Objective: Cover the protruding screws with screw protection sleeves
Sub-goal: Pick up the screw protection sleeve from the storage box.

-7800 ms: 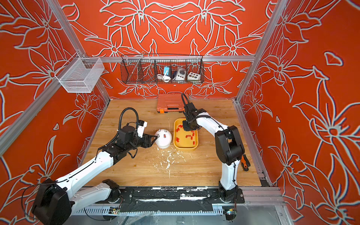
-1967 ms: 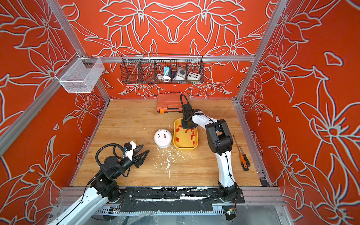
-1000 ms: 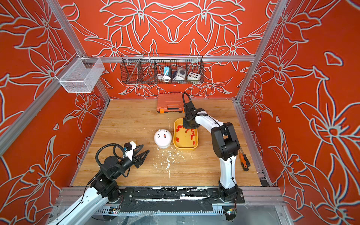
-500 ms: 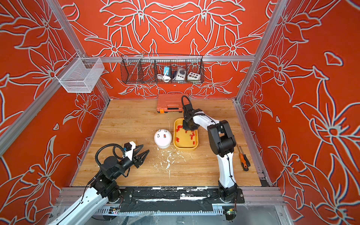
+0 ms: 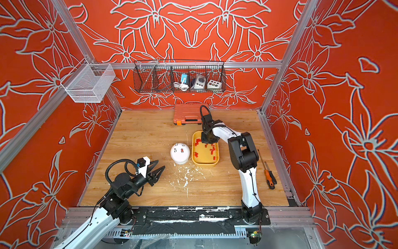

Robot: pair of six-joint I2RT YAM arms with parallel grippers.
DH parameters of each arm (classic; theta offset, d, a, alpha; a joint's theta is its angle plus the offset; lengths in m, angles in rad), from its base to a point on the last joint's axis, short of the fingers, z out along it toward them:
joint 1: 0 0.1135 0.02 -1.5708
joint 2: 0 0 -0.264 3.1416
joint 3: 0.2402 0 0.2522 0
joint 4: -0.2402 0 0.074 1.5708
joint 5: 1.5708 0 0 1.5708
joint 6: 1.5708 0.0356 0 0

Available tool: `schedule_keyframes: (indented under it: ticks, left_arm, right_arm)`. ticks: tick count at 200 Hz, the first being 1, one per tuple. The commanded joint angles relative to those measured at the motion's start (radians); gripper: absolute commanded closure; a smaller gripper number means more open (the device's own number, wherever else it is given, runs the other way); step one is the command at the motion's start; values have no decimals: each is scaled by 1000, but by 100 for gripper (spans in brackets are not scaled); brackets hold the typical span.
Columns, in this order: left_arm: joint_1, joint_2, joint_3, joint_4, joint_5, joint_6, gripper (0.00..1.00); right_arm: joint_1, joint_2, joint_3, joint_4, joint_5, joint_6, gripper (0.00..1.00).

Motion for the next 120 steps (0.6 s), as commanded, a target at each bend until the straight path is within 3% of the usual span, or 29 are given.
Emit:
schedule_keyframes:
  ticks: [1, 84, 120]
  left_arm:
    - [-3, -15, 17, -5, 2, 16, 46]
    - [-3, -21, 19, -10, 4, 10, 46]
    - [-3, -11, 45, 15, 44, -67, 46]
  right_arm:
    - [0, -10, 9, -6, 11, 5, 99]
    - [0, -170, -91, 63, -16, -16, 100]
    - [1, -367, -262, 273, -195, -47, 100]
